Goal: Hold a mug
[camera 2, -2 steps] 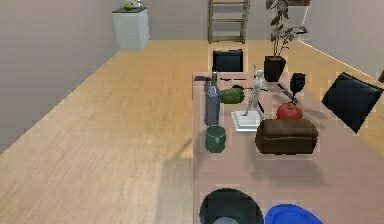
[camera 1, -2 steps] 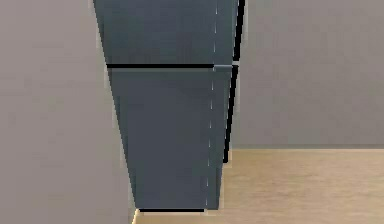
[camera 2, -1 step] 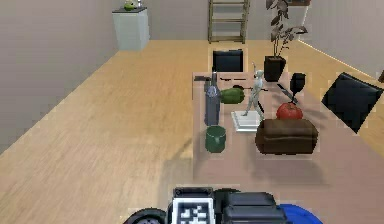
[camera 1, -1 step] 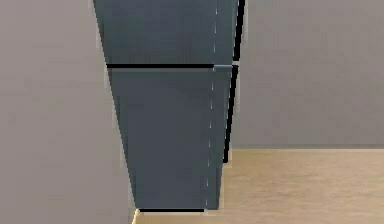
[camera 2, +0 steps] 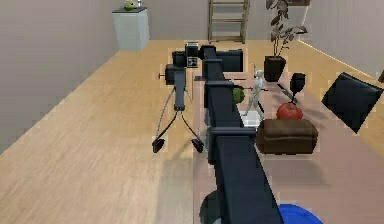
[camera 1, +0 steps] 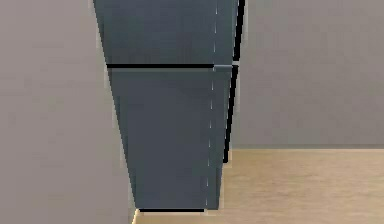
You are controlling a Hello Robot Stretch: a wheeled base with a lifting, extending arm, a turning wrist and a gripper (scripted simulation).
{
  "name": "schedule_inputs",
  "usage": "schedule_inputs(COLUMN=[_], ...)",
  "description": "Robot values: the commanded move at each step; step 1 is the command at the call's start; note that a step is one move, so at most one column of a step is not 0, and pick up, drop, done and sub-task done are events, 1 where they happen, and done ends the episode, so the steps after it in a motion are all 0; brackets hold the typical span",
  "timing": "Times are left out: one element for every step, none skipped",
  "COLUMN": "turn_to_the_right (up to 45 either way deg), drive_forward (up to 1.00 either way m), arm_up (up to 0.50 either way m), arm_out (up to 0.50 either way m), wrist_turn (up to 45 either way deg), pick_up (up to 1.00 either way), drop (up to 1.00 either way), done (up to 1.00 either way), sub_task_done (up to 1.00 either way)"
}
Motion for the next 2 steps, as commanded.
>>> schedule_inputs(turn_to_the_right=[0.0, 0.0], drive_forward=[0.0, 0.0], arm_up=[0.0, 0.0], arm_out=[0.0, 0.0], wrist_turn=[45.0, 45.0], pick_up=[0.0, 0.0], drop=[0.0, 0.0], done=[0.0, 0.0], sub_task_done=[0.0, 0.0])
